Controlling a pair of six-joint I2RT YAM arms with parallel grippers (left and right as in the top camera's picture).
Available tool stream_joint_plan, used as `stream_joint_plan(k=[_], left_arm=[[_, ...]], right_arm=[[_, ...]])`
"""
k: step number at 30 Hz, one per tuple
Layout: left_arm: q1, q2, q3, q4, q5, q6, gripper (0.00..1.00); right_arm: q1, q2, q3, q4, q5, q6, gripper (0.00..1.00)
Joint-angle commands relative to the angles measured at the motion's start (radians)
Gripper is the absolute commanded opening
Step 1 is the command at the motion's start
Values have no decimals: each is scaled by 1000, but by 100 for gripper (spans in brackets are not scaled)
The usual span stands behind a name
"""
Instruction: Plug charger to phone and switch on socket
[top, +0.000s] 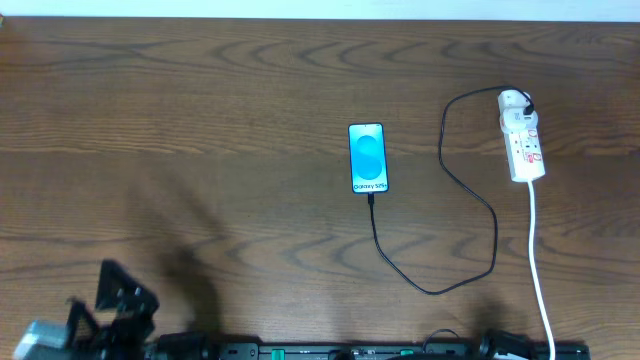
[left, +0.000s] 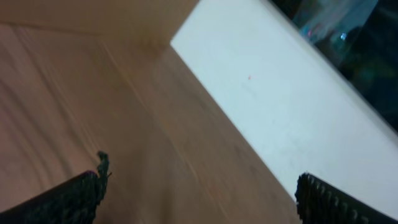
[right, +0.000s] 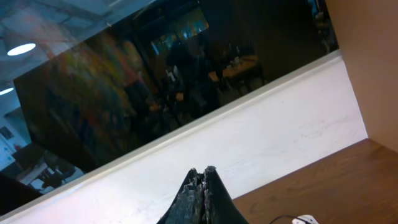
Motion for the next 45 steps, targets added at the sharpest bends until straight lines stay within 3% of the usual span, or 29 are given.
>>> stream_joint_plan(k=[1, 7, 13, 22, 29, 45], left_arm=[[3, -1, -132, 101, 74, -9, 100], [3, -1, -339, 316, 139, 22, 100], [3, -1, -494, 560, 253, 208, 100], [3, -1, -655, 752, 275, 232, 100], [3, -1, -728, 805, 277, 311, 100], [3, 2, -799, 883, 336, 351, 100]], right_arm=[[7, -8, -5, 1, -9, 4, 1], [7, -8, -5, 2, -9, 5, 1], [7, -8, -5, 2, -10, 5, 1], [7, -21, -5, 0, -10, 4, 1], [7, -67, -5, -1, -10, 4, 1], [7, -209, -72, 44, -10, 39, 1]])
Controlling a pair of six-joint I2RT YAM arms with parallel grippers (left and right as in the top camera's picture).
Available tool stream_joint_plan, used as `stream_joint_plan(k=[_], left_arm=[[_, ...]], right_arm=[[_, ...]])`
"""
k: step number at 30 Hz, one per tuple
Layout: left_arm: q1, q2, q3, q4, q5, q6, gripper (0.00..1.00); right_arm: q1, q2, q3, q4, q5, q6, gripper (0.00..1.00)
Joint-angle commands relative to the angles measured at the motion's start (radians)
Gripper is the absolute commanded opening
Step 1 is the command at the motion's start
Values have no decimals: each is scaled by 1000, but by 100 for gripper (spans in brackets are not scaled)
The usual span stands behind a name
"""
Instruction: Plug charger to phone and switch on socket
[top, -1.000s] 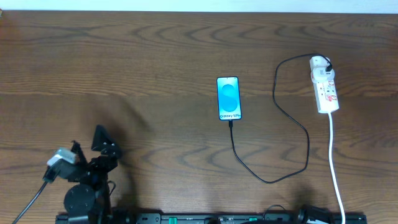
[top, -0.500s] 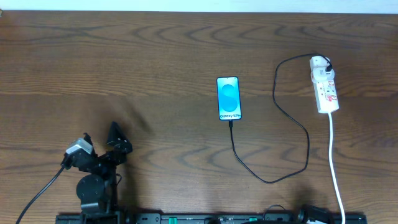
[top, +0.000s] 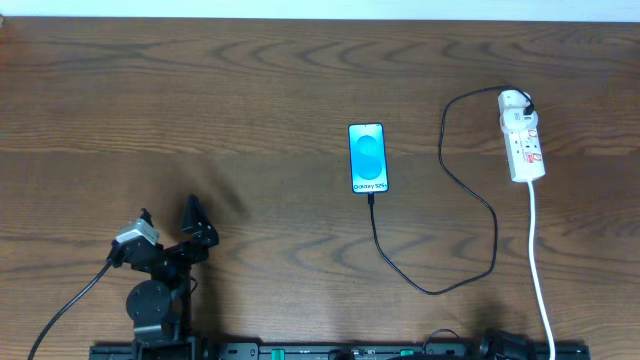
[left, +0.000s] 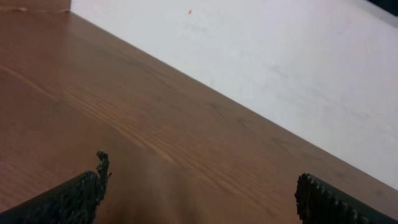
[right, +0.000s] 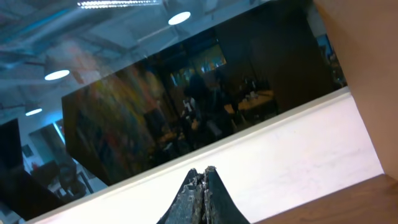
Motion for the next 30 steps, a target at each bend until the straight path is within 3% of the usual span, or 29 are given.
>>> stream_joint_plan(k=[1, 7, 11, 13, 18, 19, 30], left_arm=[[3, 0, -26, -7, 20, 27, 100], [3, 4, -26, -31, 19, 27, 100], [3, 5, -26, -31, 19, 27, 99], [3, 5, -26, -31, 19, 27, 99], [3, 5, -26, -31, 19, 27, 100], [3, 5, -26, -31, 19, 27, 100], [3, 5, -26, -31, 19, 27, 100]], right_arm=[[7, -12, -16, 5, -8, 35, 1], [7, -12, -20, 13, -11, 84, 4], [7, -12, -20, 31, -10, 94, 16], [7, -12, -20, 31, -10, 93, 29], [6, -12, -20, -62, -2, 93, 81], [6, -12, -21, -103, 10, 93, 96], [6, -12, -41, -449, 242, 93, 99]])
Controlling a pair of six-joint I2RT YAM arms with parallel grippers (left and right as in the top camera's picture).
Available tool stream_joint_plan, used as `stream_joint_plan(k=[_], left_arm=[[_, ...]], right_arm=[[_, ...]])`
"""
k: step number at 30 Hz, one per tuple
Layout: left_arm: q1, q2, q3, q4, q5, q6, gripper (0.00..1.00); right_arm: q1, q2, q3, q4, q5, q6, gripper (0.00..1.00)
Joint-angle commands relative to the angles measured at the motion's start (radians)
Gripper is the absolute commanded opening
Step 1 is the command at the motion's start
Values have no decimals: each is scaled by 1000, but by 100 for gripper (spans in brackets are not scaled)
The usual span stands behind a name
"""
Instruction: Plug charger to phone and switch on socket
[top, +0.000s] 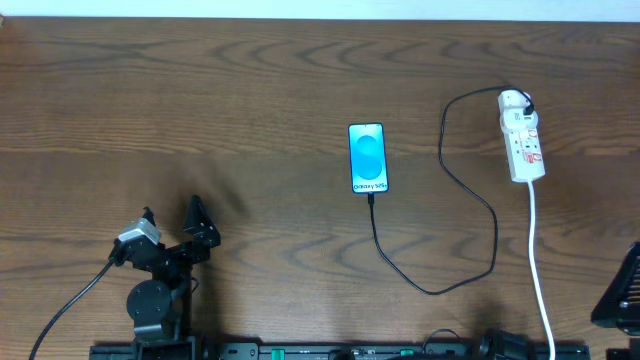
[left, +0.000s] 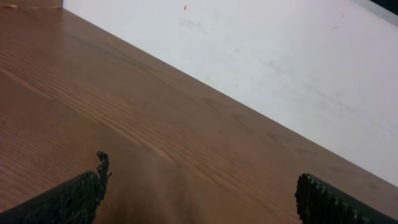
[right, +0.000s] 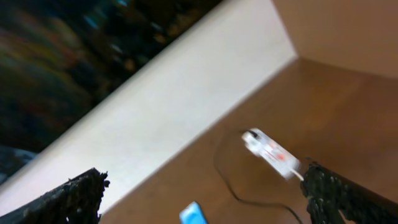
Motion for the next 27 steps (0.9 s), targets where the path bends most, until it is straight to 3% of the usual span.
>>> stream_joint_plan(k=[1, 10, 17, 22, 27], left_arm=[[3, 3, -24, -27, 1, 24, 100], [3, 3, -24, -27, 2, 24, 100], [3, 3, -24, -27, 2, 24, 100], [3, 3, -24, -27, 1, 24, 100], [3, 3, -24, -27, 1, 24, 100]], right_arm=[[6, -7, -6, -30, 85, -2, 99], [6, -7, -106, 1, 111, -5, 99], [6, -7, -330, 57, 111, -5, 99], [21, -10, -499, 195, 52, -1, 99], [142, -42, -647, 346, 115, -2, 99]])
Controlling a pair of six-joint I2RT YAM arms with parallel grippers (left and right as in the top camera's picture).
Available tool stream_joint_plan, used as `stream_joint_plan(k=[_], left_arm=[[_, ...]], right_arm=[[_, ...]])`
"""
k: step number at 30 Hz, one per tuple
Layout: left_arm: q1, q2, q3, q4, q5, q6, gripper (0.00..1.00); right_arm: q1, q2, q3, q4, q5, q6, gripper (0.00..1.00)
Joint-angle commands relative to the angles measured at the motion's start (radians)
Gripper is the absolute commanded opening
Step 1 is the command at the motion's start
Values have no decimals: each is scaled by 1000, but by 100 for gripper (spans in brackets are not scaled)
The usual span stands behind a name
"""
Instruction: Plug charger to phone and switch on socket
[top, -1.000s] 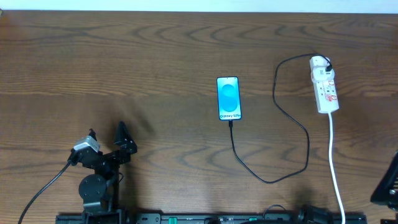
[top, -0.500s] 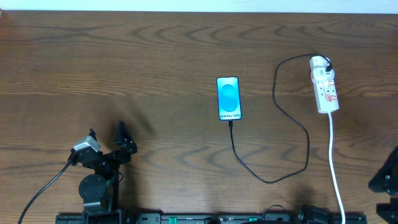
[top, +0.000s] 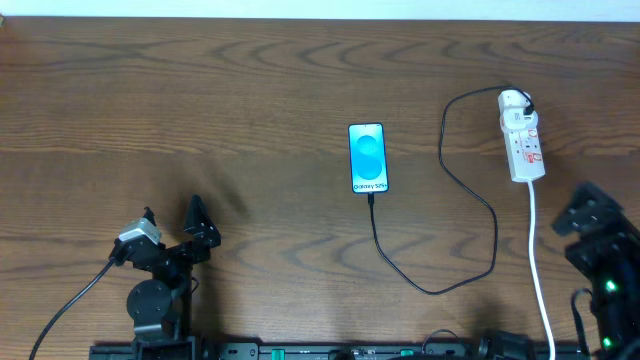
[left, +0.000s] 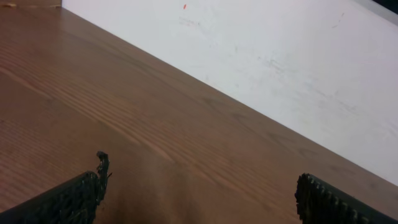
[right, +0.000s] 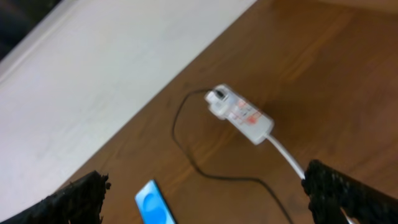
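The phone, blue screen lit, lies mid-table; it also shows in the right wrist view. A black cable meets its bottom edge, loops right and runs up to a plug on the white power strip at the far right. My right gripper hovers open just in front of the strip, with nothing between its fingers. Near the front left my left gripper stands open and empty, far from the phone. The strip's switch state cannot be read.
A white cord runs from the strip to the front edge, just left of my right arm. A pale wall borders the far edge of the wooden table. The left wrist view holds only bare wood.
My right arm has moved from the front right corner further onto the table, to just in front of the power strip. Its camera now looks down more on strip and phone. Left arm unchanged.
First my left arm sat low at the front left corner and my right gripper was shut, out of the overhead view. Then the left gripper stood open at the front left. Later the right gripper was open at the corner, and now it is near the strip.
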Motion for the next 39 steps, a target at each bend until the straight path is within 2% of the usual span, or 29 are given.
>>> stream_joint_plan(k=[1, 4, 15, 25, 30, 39], left_arm=[[3, 1, -24, -26, -2, 24, 100], [3, 1, -24, -26, -2, 24, 100], [3, 1, -24, -26, -1, 24, 99], [3, 1, -24, -26, -2, 24, 100], [3, 1, -24, -26, -2, 24, 100], [3, 1, -24, -26, -2, 24, 100]], right_arm=[[86, -50, -95, 70, 58, -2, 99], [124, -128, -218, 183, 88, -3, 99], [124, -456, -747, 663, 73, -5, 99], [124, -537, -1052, 1001, 48, -5, 99], [124, -584, -1136, 1051, 34, -10, 99], [122, -627, -1179, 1067, -30, -201, 99]])
